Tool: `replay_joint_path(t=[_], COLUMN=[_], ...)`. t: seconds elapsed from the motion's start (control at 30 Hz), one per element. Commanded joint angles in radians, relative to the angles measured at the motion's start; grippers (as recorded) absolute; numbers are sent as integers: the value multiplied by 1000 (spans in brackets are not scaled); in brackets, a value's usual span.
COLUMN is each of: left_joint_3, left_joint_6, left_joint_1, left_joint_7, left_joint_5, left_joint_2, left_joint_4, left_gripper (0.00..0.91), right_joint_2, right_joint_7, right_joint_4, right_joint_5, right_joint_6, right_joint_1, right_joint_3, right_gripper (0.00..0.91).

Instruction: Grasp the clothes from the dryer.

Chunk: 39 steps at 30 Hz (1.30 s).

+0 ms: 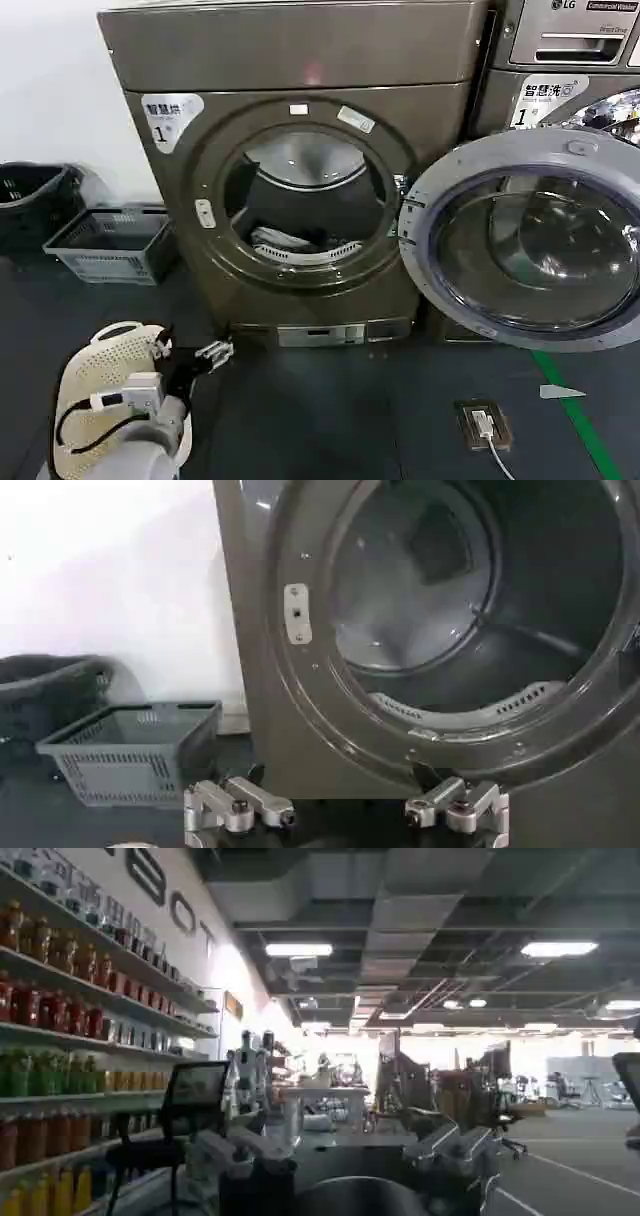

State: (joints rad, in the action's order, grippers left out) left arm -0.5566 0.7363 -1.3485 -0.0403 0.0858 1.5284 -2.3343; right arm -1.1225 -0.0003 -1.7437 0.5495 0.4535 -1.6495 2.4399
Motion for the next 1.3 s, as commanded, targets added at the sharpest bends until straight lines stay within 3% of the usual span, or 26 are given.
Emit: replay_joint_path(t=[0.03,0.07,0.33,1.3], left_joint_3=[0,-1,2,-3], left_joint_6=[49,49,49,49], left_joint_1=[0,0,3,0], left_joint_7=[0,0,-1,0], left_joint_5=[0,-2,-1,-2], left_joint_2=[-1,-1,-4,1], left_joint_4=[0,-1,3,3], left_gripper=[907,907,907,907], right_joint_2=[-1,0,-10,-9], right_joint_7=[22,26,30,54], right_joint_4=[7,15,12,25], right_joint_5=[7,13,22,23], right_joint_6=[-42,-73,-78,-60], right_joint_1=[-2,0,3,19], right_joint_3=[-12,-18,-22,-35], right_gripper=[907,907,907,907])
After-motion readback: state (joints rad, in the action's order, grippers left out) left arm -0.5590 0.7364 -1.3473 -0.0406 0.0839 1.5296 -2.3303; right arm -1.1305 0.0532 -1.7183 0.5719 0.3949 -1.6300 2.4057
